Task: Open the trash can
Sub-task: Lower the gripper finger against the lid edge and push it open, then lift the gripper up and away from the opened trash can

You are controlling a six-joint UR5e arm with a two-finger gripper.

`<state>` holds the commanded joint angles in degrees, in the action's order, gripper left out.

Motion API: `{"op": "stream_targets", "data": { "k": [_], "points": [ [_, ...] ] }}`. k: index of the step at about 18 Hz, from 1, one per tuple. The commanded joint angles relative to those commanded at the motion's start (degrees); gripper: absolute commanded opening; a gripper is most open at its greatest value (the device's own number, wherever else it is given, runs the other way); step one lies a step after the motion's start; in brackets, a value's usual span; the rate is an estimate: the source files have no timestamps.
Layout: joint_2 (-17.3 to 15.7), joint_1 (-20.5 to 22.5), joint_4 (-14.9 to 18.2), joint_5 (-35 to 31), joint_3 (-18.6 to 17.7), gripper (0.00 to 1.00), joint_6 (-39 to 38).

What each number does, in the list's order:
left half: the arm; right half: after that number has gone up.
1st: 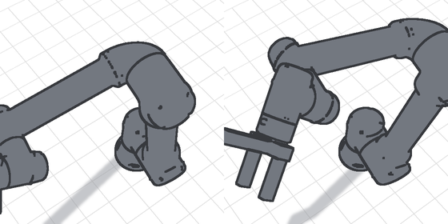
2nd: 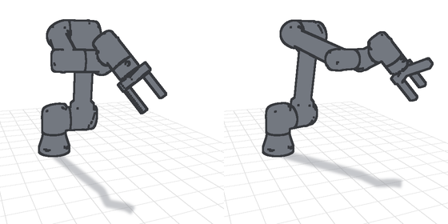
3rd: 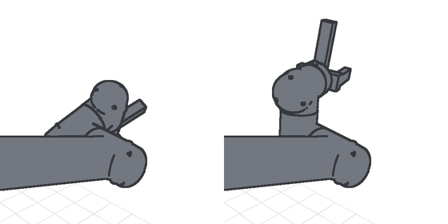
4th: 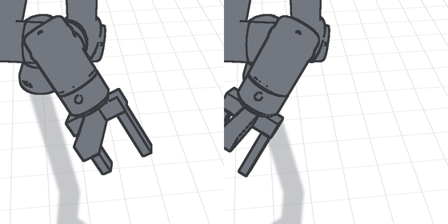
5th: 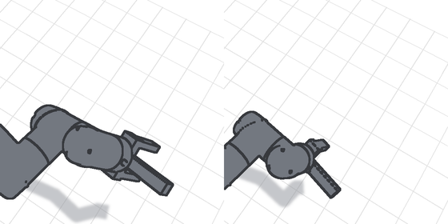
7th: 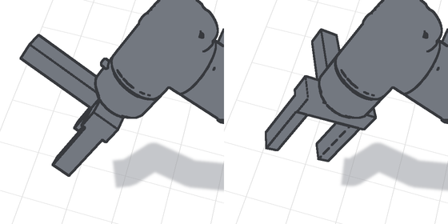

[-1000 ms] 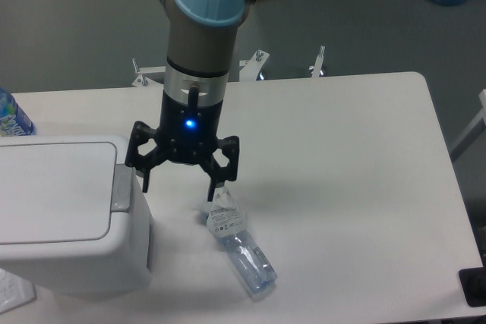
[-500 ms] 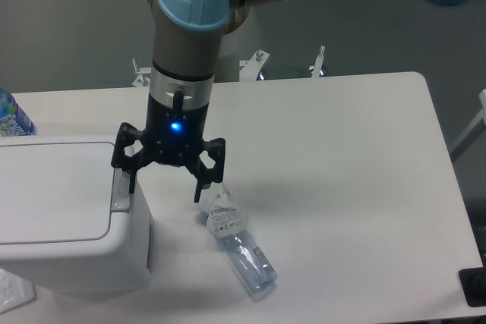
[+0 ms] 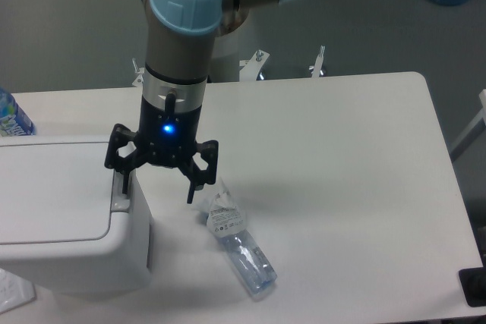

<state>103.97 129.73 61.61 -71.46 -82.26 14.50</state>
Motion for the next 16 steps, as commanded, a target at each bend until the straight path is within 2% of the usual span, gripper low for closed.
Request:
{"op": "stream_targets", "data": {
  "k": [10, 16],
  "points": [
    [0.4, 0.0, 0.0, -0.1, 0.0, 1.0, 0.1],
    [0.3, 0.8, -0.5, -0.8, 3.6, 1.0, 1.1]
  ]
}}
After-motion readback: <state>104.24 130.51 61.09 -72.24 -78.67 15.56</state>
